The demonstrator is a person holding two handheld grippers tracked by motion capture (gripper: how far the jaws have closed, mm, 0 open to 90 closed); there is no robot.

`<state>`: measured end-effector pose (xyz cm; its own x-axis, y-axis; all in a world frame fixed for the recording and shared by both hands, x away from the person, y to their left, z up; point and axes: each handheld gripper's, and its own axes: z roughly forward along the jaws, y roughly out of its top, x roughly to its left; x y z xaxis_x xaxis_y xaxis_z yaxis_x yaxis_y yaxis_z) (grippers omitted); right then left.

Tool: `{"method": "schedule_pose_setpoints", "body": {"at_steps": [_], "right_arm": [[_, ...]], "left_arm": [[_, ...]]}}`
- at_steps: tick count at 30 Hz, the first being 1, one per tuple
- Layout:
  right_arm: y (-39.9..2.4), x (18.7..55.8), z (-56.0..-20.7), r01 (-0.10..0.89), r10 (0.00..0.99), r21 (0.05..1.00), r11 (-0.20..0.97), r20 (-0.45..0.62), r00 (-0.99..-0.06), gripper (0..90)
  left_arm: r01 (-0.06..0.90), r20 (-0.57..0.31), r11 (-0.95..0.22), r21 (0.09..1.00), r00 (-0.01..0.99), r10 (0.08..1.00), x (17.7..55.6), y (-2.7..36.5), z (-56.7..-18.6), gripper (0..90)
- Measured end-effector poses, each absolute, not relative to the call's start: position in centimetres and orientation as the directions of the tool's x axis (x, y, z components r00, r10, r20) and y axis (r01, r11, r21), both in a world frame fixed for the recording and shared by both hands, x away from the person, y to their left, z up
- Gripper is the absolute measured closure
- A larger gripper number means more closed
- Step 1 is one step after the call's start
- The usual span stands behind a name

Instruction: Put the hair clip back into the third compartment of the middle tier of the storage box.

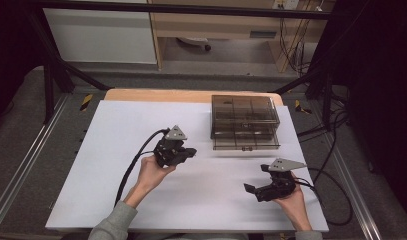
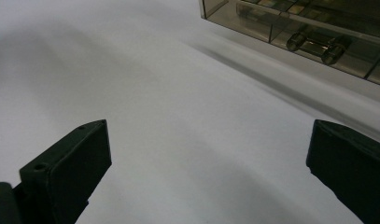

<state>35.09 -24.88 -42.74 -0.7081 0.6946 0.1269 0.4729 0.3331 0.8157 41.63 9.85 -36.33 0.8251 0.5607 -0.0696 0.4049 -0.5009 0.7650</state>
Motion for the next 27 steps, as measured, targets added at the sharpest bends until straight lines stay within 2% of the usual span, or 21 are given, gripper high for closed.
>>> {"method": "schedule_pose_setpoints", "body": {"at_steps": [27], "right_arm": [[-24.9, 35.1, -42.7, 0.473, 0.694, 0.816, 0.333, 0.127, -0.709, 0.6]], "left_arm": [[0.377, -0.071, -0.514, 0.771, 0.852, 0.519, 43.3, 5.3, -35.7, 87.8]]}}
